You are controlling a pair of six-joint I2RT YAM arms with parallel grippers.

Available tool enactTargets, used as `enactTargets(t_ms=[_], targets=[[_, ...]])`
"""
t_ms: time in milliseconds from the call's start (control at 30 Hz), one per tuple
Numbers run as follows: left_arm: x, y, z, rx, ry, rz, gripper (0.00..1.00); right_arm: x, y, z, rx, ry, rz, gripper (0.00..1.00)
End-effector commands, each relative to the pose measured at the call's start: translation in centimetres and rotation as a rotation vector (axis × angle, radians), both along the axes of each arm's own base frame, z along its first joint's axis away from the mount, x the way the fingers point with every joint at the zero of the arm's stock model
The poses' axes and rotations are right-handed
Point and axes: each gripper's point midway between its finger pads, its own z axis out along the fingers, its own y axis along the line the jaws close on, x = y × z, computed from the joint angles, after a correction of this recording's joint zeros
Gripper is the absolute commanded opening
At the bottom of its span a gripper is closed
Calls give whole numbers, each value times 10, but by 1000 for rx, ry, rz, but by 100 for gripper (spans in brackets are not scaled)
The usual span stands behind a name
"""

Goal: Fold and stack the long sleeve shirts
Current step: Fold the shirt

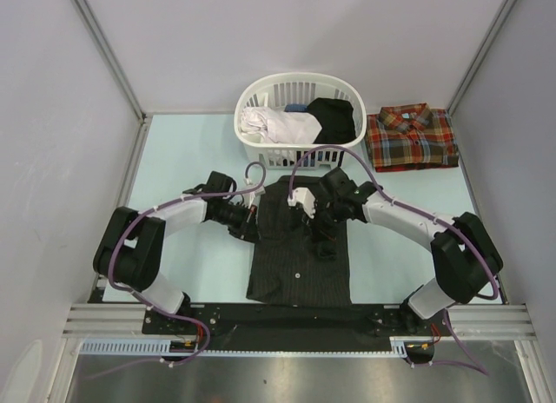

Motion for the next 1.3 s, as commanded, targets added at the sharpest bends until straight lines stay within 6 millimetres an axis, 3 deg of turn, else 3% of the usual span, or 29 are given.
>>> enactTargets(t_ms=[0, 133, 167, 200, 267, 333, 367, 400, 433, 467, 533, 567, 633, 733, 833, 933, 967, 1000, 1067, 1100, 1167, 1200, 1267], targets=[[29, -9, 14, -41, -128, -30, 5, 10, -22, 7, -63, -30, -41, 4], [22, -15, 18, -98, -137, -75, 8, 28, -28, 23, -24, -31, -137, 37], [23, -15, 18, -103, -148, -81, 11, 33, -30, 28, -11, -27, -170, 53], [23, -16, 18, -101, -148, -79, 12, 35, -31, 37, 22, 6, -226, 59], [27, -14, 15, -86, -136, -56, 16, 43, -45, 50, 81, 64, -318, 69], [30, -10, 15, -82, -100, 8, 29, 43, -58, 63, 152, 167, -454, 81], [32, -12, 25, -143, -90, 24, 44, 39, -62, 63, 172, 220, -503, 84], [32, -2, 27, -174, -62, 78, 52, 35, -61, 69, 217, 307, -564, 86], [30, 0, 34, -208, -16, 124, 61, 40, -73, 77, 263, 337, -652, 88], [30, 1, 50, -243, -54, 132, 63, 37, -77, 72, 295, 389, -702, 88], [14, 2, 60, -285, -18, 143, 71, 30, -78, 85, 401, 519, -820, 93], [10, 2, 72, -303, -47, 148, 72, 26, -83, 73, 427, 562, -869, 98], [-1, 2, 68, -308, 0, 188, 72, 17, -79, 65, 448, 654, -920, 95], [10, 9, 56, -253, -74, 240, 70, 13, -82, 40, 431, 659, -957, 90], [27, 12, 43, -212, -88, 297, 70, 35, -97, 22, 402, 533, -1024, 81], [63, 12, 32, -191, -127, 377, 69, 71, -114, 7, 378, 404, -1084, 74], [75, 11, 33, -194, -145, 395, 69, 86, -115, 6, 395, 375, -1093, 73], [89, 8, 40, -207, -158, 403, 69, 91, -116, -9, 368, 407, -1110, 72], [106, 6, 27, -184, -118, 439, 67, 115, -114, -12, 385, 395, -1113, 66], [118, 5, 32, -186, -136, 443, 67, 120, -113, -28, 364, 438, -1130, 65], [129, 6, 15, -147, -117, 462, 66, 139, -109, -28, 381, 422, -1118, 61], [136, 3, 17, -158, -114, 458, 66, 142, -108, -39, 368, 449, -1126, 60], [137, -2, 3, -164, -53, 452, 64, 154, -104, -38, 387, 446, -1110, 57]])
